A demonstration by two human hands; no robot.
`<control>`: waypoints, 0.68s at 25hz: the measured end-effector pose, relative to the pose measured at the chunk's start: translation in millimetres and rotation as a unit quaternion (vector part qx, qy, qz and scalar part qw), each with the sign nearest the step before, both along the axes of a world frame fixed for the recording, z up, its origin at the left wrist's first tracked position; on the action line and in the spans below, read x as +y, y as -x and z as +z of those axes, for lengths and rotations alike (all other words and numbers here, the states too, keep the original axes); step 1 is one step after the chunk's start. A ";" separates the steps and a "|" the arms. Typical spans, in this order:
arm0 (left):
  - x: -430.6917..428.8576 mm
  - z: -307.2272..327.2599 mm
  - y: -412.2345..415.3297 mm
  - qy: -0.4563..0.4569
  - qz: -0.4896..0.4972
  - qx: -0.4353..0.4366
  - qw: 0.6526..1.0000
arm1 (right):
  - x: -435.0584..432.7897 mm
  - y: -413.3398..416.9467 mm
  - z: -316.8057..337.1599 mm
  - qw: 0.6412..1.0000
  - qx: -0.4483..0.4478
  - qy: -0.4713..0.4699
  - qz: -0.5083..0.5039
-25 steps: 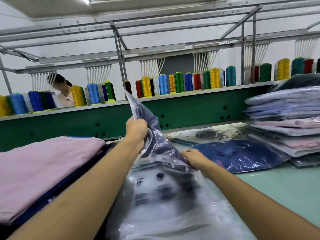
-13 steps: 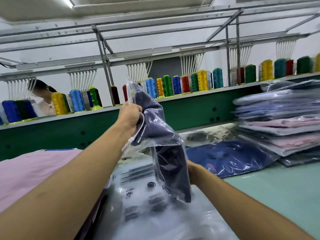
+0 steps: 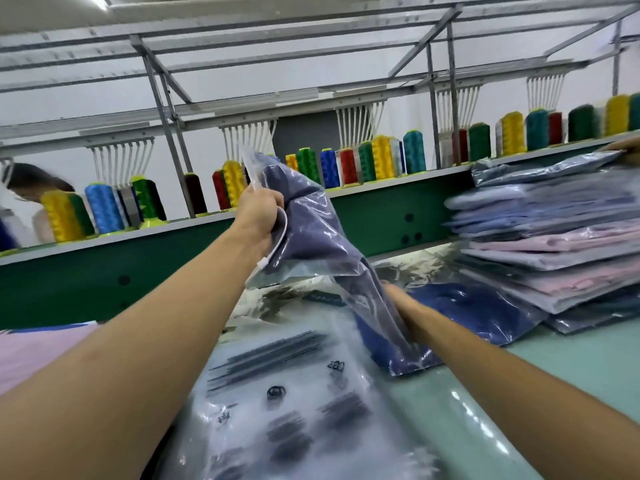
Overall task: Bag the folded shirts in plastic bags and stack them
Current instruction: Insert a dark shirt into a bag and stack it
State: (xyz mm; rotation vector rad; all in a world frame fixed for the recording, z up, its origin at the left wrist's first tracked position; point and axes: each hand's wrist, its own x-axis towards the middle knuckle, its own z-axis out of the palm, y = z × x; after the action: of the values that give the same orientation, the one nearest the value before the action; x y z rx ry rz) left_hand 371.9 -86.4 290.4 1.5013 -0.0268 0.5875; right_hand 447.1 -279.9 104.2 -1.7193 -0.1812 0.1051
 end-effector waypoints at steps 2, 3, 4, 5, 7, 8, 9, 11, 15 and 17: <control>-4.2 -19.7 -20.3 -0.007 -0.010 0.012 1.000 | -33.6 -27.1 -3.5 0.998 -0.023 0.011 -0.053; -6.1 -33.7 -30.9 -0.011 -0.012 0.022 1.000 | -52.0 -40.9 -7.8 0.996 -0.043 0.022 -0.078; -7.3 -49.8 -41.0 -0.017 -0.008 0.036 0.999 | -70.0 -53.5 -12.3 0.991 -0.061 0.047 -0.106; -8.2 -69.0 -51.3 -0.017 -0.012 0.051 0.998 | -87.5 -65.8 -18.0 0.985 -0.074 0.085 -0.134; -13.1 -111.6 -75.2 -0.001 -0.054 0.090 0.995 | -119.8 -89.6 -30.2 0.957 -0.083 0.213 -0.178; -15.5 -134.0 -88.7 -0.005 -0.067 0.112 0.991 | -133.8 -99.7 -35.7 0.936 -0.078 0.285 -0.193; -20.0 -154.6 -99.6 -0.021 -0.067 0.138 0.988 | -147.3 -109.7 -42.2 0.913 -0.076 0.346 -0.203; -29.5 -193.5 -117.9 -0.049 -0.068 0.189 0.978 | -170.4 -125.9 -54.6 0.872 -0.085 0.434 -0.209; -44.8 -238.5 -139.8 -0.232 -0.011 0.241 0.942 | -196.1 -143.5 -76.6 0.788 -0.057 0.576 -0.209; -49.1 -238.7 -148.1 -0.435 0.044 0.233 0.868 | -196.0 -146.1 -81.4 0.730 -0.058 0.637 -0.241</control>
State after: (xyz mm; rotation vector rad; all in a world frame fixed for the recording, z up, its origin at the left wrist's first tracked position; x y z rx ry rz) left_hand 520.0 -135.5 51.7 2.5128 0.1752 0.2565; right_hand 593.1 -475.9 22.8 -3.1042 0.3663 -0.3633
